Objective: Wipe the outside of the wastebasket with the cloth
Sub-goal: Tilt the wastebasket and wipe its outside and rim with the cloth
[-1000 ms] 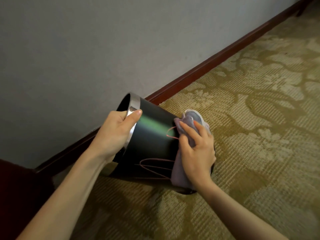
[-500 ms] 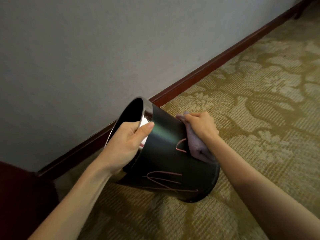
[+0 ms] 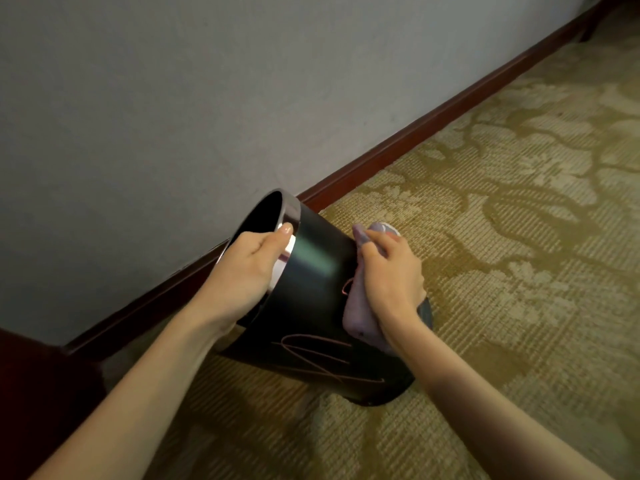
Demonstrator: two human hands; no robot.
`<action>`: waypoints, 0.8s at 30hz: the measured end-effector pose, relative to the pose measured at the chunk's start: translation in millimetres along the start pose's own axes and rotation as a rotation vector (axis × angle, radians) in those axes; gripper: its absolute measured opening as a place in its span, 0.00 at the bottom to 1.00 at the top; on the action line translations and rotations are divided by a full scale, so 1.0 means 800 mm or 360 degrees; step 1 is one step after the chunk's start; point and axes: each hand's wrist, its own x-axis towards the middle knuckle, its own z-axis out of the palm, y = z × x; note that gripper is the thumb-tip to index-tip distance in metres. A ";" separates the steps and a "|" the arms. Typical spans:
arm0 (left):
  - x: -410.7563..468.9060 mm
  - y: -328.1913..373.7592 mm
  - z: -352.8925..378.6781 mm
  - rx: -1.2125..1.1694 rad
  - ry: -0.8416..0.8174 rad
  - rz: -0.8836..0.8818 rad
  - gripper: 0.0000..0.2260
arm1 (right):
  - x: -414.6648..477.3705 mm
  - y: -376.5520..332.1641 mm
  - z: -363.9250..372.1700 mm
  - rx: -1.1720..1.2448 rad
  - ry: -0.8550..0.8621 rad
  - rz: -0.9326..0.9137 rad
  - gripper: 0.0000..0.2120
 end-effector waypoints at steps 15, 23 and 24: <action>-0.002 0.014 -0.001 0.0182 0.0044 0.0086 0.28 | -0.058 -0.005 0.018 -0.0139 0.0173 -0.0459 0.18; -0.008 0.006 -0.002 0.0119 0.0071 0.0083 0.29 | -0.014 -0.036 0.011 -0.0167 -0.0084 -0.0346 0.15; -0.009 0.005 -0.001 0.0117 0.0062 0.0098 0.28 | -0.006 -0.040 0.010 -0.0156 -0.0121 -0.0297 0.15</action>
